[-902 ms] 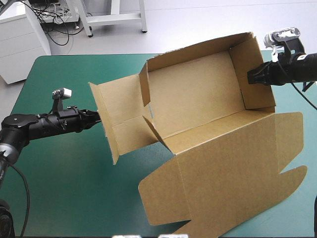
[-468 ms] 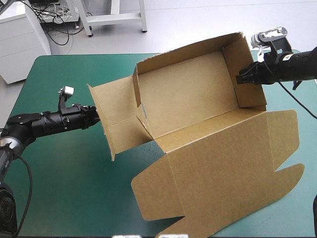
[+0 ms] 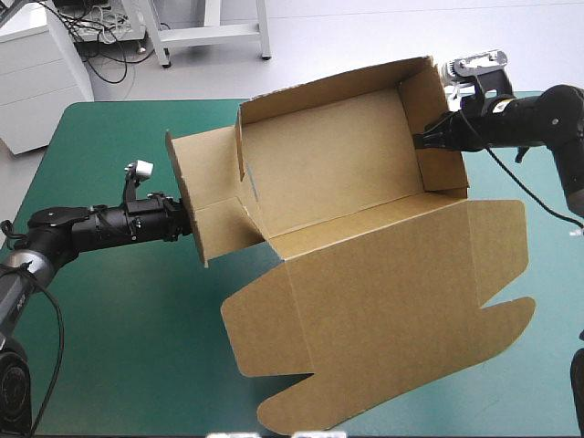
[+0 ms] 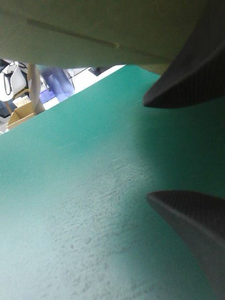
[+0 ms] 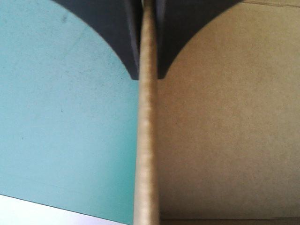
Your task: Fold the box
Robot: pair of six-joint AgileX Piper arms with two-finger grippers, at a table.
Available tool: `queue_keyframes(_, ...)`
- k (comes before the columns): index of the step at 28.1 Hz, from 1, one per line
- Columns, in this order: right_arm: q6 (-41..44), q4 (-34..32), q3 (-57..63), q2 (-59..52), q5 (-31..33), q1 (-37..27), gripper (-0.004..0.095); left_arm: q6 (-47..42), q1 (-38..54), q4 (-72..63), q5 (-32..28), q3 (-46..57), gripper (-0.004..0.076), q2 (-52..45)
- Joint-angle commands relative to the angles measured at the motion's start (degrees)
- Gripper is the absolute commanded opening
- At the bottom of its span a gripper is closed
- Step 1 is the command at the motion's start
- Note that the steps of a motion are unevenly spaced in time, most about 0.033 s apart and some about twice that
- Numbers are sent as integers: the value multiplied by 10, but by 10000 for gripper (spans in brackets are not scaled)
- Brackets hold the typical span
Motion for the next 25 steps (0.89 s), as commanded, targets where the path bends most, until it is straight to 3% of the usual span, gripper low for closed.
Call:
queue_keyframes(1,34,-34,-13,-18,-35,20,-21,13,-11,-56,74,-17,414,-28)
queue_keyframes(4,50,-66,-13,-16,-41,38,-21,21,-11,-78,74,-17,445,-40)
queue_keyframes(16,77,-79,-13,-16,-90,79,-21,29,-11,-118,74,-17,503,-88)
queue_keyframes(25,115,-126,-13,-16,-103,113,-21,66,-51,-154,74,-17,507,-92)
